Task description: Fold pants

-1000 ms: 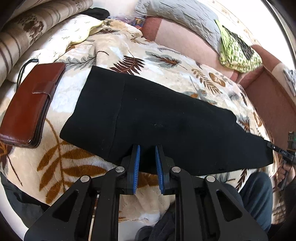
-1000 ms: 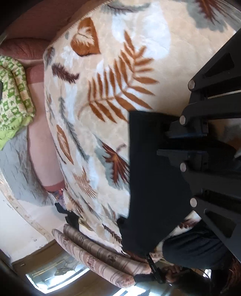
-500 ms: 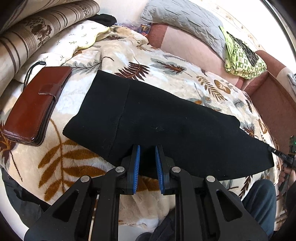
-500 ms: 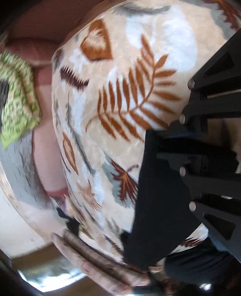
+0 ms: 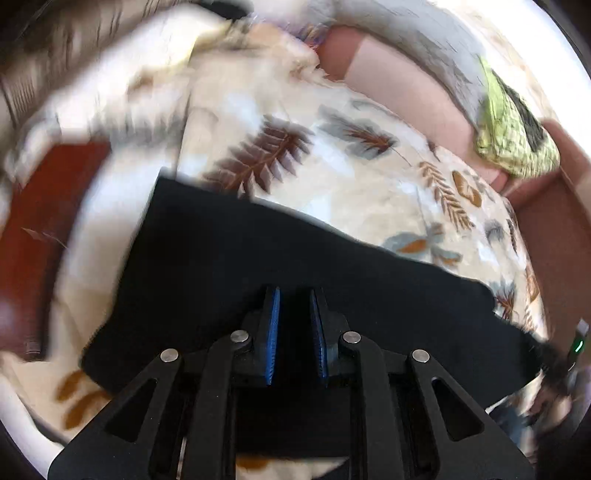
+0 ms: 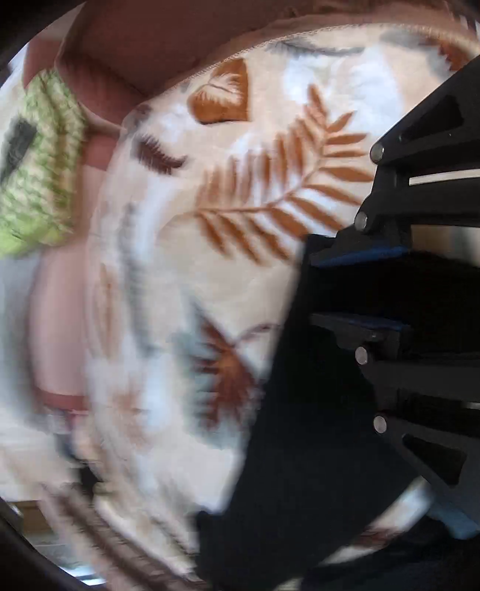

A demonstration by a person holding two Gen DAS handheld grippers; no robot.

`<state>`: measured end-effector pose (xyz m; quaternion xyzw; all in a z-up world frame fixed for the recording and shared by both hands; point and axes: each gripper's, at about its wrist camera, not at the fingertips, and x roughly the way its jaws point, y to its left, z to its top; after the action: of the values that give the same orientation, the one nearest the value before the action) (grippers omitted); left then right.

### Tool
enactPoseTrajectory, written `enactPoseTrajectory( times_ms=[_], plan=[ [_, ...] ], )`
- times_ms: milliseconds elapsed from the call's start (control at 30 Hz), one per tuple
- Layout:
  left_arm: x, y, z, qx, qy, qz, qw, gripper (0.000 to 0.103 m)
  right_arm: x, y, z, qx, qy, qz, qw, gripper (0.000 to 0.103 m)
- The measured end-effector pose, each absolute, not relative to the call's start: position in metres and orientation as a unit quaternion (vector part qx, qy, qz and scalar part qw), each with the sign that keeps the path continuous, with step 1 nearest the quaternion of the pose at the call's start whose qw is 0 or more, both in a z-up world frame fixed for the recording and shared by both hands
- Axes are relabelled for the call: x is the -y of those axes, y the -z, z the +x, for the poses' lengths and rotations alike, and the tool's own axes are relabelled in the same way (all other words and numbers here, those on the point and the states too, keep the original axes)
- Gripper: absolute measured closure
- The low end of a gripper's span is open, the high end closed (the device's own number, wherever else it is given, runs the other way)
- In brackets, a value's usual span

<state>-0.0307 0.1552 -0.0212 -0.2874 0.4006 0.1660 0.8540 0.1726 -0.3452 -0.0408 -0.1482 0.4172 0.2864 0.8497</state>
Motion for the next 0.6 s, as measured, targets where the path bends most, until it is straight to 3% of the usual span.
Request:
enactPoseTrajectory(
  times_ms=[100,200,233,267,333,400,533,600],
  plan=[
    [-0.160,0.014,-0.031,-0.402,-0.161,-0.307,0.848,0.087,0.347,0.025,0.169,-0.433,-0.272,-0.145,0.847,0.075],
    [-0.160,-0.006,-0.029,-0.379,-0.160,-0.287,0.865,0.087,0.350,-0.010,0.146,-0.376,-0.278,-0.146,0.872,0.073],
    [-0.162,-0.007,-0.028,-0.372,-0.161,-0.288,0.867,0.084,0.347,-0.015,0.140,-0.363,-0.293,-0.141,0.873,0.070],
    [-0.166,-0.006,-0.026,-0.369,-0.168,-0.291,0.867,0.076,0.344,-0.016,0.137,-0.360,-0.301,-0.138,0.872,0.059],
    [-0.177,0.010,-0.017,-0.386,-0.179,-0.306,0.852,0.073,0.334,-0.004,0.137,-0.370,-0.303,-0.152,0.865,0.046],
    [-0.180,0.018,-0.015,-0.384,-0.177,-0.313,0.851,0.073,0.322,0.037,0.153,-0.446,-0.269,-0.191,0.832,0.044],
    [-0.169,-0.003,-0.021,-0.376,-0.187,-0.306,0.855,0.073,0.334,0.011,0.165,-0.454,-0.246,-0.094,0.851,0.043],
    [-0.153,-0.019,-0.023,-0.355,-0.182,-0.303,0.866,0.073,0.322,-0.016,0.153,-0.418,-0.286,-0.075,0.859,0.043]
  ],
)
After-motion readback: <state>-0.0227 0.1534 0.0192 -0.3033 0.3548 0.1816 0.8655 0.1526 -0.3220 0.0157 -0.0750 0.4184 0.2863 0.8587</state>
